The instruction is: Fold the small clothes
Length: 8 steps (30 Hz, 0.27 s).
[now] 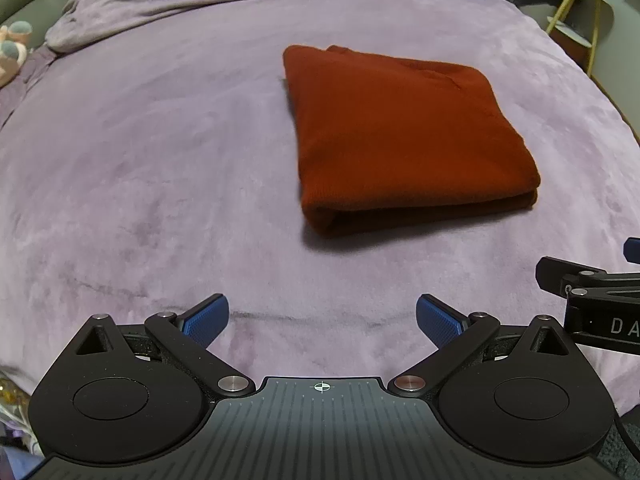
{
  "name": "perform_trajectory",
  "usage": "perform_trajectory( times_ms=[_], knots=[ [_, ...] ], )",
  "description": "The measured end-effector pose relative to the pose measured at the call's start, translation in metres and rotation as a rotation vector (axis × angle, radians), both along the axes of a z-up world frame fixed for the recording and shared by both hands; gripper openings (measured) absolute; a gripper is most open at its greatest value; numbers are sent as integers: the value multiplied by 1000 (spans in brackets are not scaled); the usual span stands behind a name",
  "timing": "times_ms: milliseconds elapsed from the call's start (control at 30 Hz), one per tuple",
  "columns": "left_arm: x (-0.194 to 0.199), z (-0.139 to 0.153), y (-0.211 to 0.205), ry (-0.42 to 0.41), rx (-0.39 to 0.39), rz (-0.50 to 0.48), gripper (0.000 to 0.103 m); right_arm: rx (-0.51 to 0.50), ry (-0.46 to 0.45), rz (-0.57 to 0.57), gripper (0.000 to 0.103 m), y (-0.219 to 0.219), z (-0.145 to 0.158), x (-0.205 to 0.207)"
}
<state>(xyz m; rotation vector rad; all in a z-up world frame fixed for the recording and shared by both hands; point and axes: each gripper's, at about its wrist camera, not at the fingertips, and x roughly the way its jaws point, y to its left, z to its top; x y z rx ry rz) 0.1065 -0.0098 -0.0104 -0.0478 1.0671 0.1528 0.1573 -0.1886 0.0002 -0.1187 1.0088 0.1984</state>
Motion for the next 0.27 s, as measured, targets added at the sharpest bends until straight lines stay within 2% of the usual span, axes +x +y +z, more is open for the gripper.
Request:
perform_trajectory(
  times_ms=[267],
  knots=[
    [-1,-2,-1,7,11,-17,103,-1,0,2,99,0,0,-1]
  ],
)
